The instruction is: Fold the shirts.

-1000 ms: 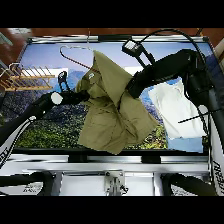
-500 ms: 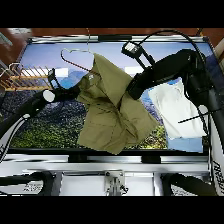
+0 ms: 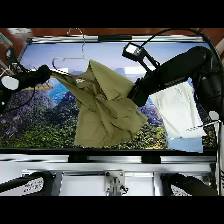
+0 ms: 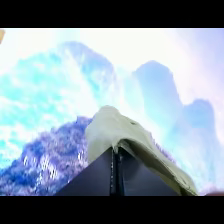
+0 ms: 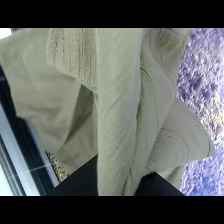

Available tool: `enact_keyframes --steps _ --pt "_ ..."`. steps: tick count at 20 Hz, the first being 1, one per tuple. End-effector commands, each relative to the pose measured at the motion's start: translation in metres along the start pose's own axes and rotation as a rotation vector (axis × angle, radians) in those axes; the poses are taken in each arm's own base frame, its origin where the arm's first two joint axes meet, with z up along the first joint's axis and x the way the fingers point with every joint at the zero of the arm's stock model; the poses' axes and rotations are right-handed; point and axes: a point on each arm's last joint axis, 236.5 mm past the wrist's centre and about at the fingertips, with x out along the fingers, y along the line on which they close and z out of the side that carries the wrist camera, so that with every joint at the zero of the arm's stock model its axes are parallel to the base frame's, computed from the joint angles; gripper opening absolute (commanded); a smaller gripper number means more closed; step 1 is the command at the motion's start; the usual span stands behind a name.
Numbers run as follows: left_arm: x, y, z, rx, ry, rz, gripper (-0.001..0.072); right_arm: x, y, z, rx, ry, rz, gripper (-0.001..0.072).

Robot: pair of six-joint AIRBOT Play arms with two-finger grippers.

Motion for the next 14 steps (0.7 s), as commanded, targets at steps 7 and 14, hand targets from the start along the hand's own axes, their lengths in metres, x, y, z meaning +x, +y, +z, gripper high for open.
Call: enact_keyframes --steps 7,14 --pt "-0.031 -0.036 0.043 0.071 -0.018 -0.06 0.0035 -0.003 0.004 -0.012 -0.002 0.049 0.01 0.0069" --pt "-0.055 -0.073 0.044 0.149 -0.028 -0.147 0.0035 -0.001 -0.006 -0.02 -0.005 0.085 -0.027 0.0069"
